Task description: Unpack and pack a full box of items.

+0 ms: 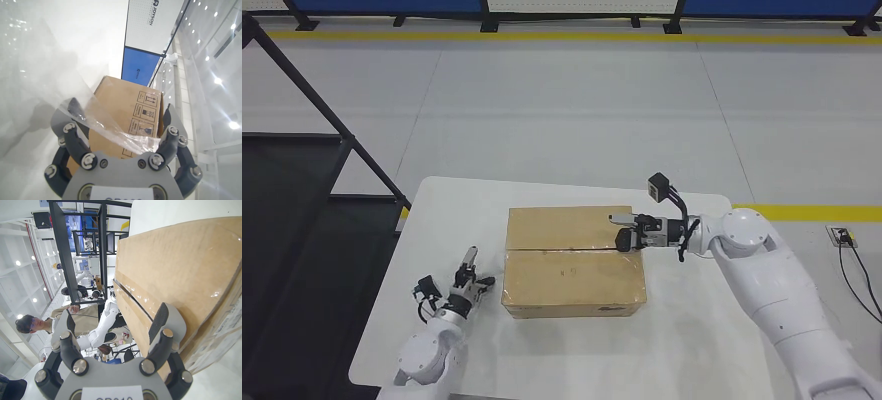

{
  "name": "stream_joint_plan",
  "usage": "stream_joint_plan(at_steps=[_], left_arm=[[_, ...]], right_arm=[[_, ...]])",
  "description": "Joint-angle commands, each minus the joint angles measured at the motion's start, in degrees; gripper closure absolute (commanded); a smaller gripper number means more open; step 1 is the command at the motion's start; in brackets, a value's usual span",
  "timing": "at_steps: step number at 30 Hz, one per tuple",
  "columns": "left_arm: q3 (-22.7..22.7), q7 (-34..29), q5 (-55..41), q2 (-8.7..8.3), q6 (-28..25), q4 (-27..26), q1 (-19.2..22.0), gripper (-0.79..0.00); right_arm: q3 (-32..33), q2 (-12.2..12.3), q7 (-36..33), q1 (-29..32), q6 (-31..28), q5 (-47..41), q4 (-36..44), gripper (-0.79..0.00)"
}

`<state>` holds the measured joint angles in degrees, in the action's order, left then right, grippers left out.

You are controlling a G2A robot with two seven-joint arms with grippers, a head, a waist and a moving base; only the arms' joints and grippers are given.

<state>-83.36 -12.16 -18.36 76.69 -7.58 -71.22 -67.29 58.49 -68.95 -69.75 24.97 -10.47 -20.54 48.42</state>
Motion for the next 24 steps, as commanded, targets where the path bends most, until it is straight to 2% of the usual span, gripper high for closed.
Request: stream_joint_plan(at_steps=[1, 6, 11, 19, 24], left_arm=[[1.0, 2.3, 0.9, 0.28, -1.4, 1.4, 0.9, -0.785], [1.7, 6.3, 0.7, 0.83, -7.6, 1.9, 1.0, -0.785], [0.2, 6.6, 1.7, 0.62, -11.8, -1.9, -1.4, -0.785], [-3.1, 7.2, 5.9, -0.14, -11.5, -11.6, -8.2, -0.785], [-4.6, 7.8, 5.2, -0.26, -12.0, -16.1, -11.6, -0.785]], right_arm=[[0.2, 0.1, -0.1, 0.1, 0.1, 0.1, 0.3, -0.785], [0.7, 0.4, 0.1, 0.5, 0.4, 0.3, 0.8, -0.785], [0.8, 0.4, 0.2, 0.5, 0.8, 0.5, 1.2, -0.785], [0.3, 0.2, 0.0, -0.2, 1.0, 0.4, 0.7, -0.785], [-0.4, -0.2, 0.2, -0.6, 0.8, 0.2, -0.2, -0.785]])
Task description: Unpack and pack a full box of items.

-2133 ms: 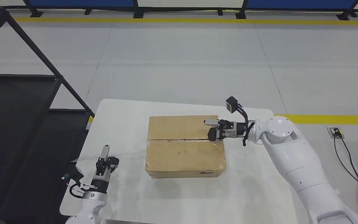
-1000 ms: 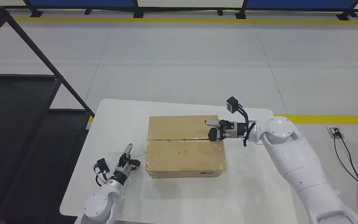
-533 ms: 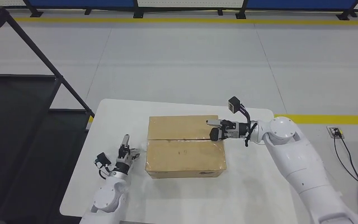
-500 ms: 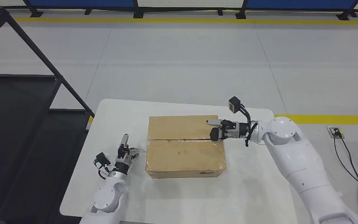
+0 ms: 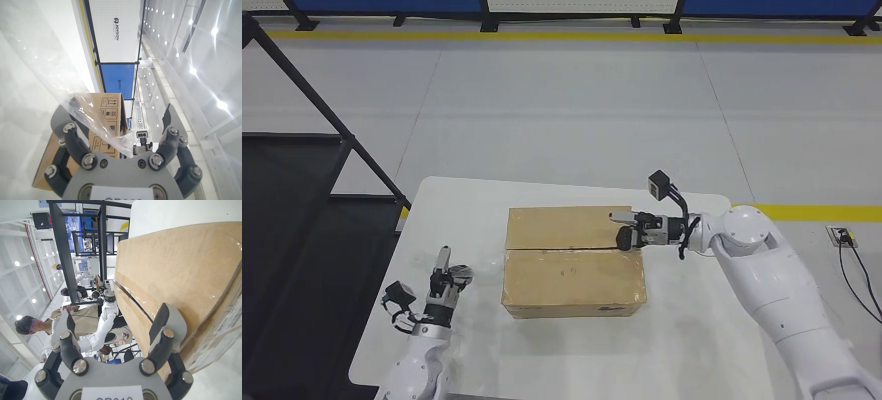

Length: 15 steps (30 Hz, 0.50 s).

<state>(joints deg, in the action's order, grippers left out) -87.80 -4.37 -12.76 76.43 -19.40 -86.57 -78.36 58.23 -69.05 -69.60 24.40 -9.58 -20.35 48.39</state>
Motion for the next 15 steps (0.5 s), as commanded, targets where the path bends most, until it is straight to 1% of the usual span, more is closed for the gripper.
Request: stream_joint_plan(at_steps=[1, 5, 10, 15], left_arm=[[-0.5, 0.0, -0.9, -0.01, -0.4, -1.5, -1.0, -0.785], [-1.3, -0.2, -1.0, -0.10, 0.0, -3.6, -2.2, -0.785], [-1.9, 0.7, -1.0, -0.09, 1.1, -4.1, -2.5, -0.785], [-2.1, 1.0, -1.6, -0.03, 1.7, -4.5, -2.7, -0.785]], right_arm=[[-0.4, -0.2, 0.0, -0.2, 0.0, 0.0, -0.4, -0.785], [-1.3, -0.7, -0.1, -0.8, 0.1, -0.2, -1.1, -0.785], [-2.9, -1.5, 0.5, -0.4, -2.2, -1.2, 0.3, -0.785], [-6.2, -3.0, 2.2, 0.2, -0.7, -1.3, 3.2, -0.785]])
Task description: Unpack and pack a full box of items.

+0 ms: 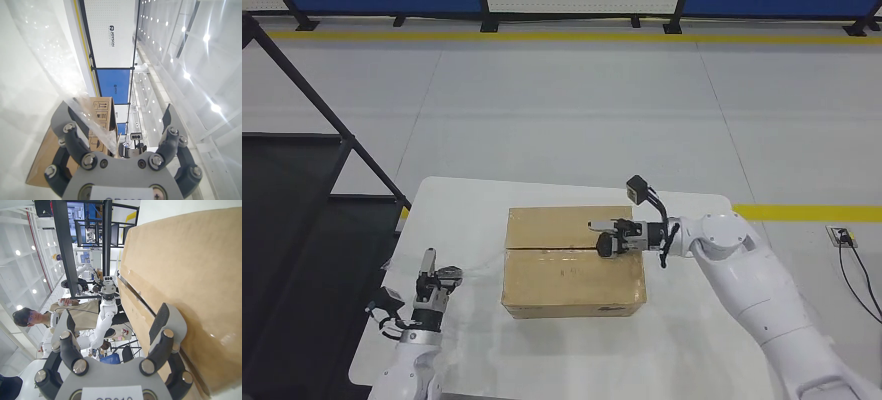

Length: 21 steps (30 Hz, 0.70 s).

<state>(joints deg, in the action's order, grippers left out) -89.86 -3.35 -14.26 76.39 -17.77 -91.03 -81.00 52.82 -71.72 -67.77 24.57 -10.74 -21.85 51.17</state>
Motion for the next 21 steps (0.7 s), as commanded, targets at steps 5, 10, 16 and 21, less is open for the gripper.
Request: stream_joint_plan(at_steps=[5, 10, 16, 21], left_arm=[[-0.1, -0.8, -0.3, -0.01, 1.8, -0.5, -0.1, -0.785], [-0.1, -1.2, -0.3, 0.00, 2.4, -0.9, -0.3, -0.785], [-0.2, -1.3, -0.1, -0.01, 2.7, -1.8, -0.8, -0.785], [-0.7, -1.4, -0.4, -0.02, 2.5, -2.8, -1.7, -0.785]], right_arm=[[-4.8, -2.3, 4.0, -0.4, 1.5, 0.2, 1.0, -0.785], [-7.9, -4.6, 7.8, -1.5, 0.9, -0.9, -1.2, -0.785], [-9.9, -6.8, 9.0, -3.1, -0.7, -2.4, -4.8, -0.785], [-11.3, -8.2, 8.4, -4.1, -1.6, -2.5, -7.2, -0.785]])
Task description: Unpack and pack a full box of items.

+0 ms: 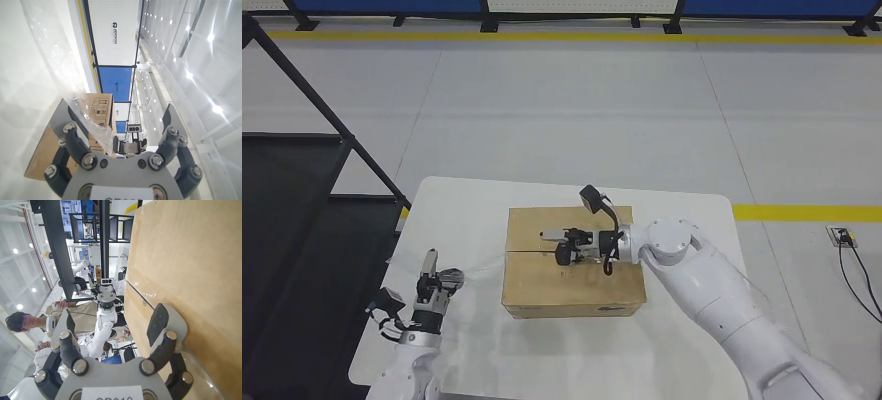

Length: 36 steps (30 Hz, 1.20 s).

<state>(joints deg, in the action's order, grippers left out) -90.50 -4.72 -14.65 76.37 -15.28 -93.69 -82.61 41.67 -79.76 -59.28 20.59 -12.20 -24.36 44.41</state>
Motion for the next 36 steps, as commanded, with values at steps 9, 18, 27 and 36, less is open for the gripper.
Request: stream_joint_plan(at_steps=[9, 18, 27, 36], left_arm=[[-2.4, -0.3, -0.6, -0.21, 0.5, -1.2, -2.5, -0.785], [-5.3, -4.3, -3.0, -0.69, 3.9, -1.6, -4.0, -0.785], [-8.3, -14.8, -5.6, -1.62, 9.4, -2.4, -6.1, -0.785], [-8.2, -17.6, -0.3, -2.28, 11.8, -4.8, -7.7, -0.785]], right_arm=[[-0.5, -1.8, -1.0, -1.8, -1.6, -0.3, -4.6, -0.785], [-0.2, -2.9, -2.0, -3.0, -2.5, -0.5, -7.8, -0.785], [0.1, -4.0, -2.4, -3.9, -2.7, -0.3, -10.5, -0.785], [0.4, -4.9, -3.0, -4.6, -3.1, 0.0, -12.5, -0.785]])
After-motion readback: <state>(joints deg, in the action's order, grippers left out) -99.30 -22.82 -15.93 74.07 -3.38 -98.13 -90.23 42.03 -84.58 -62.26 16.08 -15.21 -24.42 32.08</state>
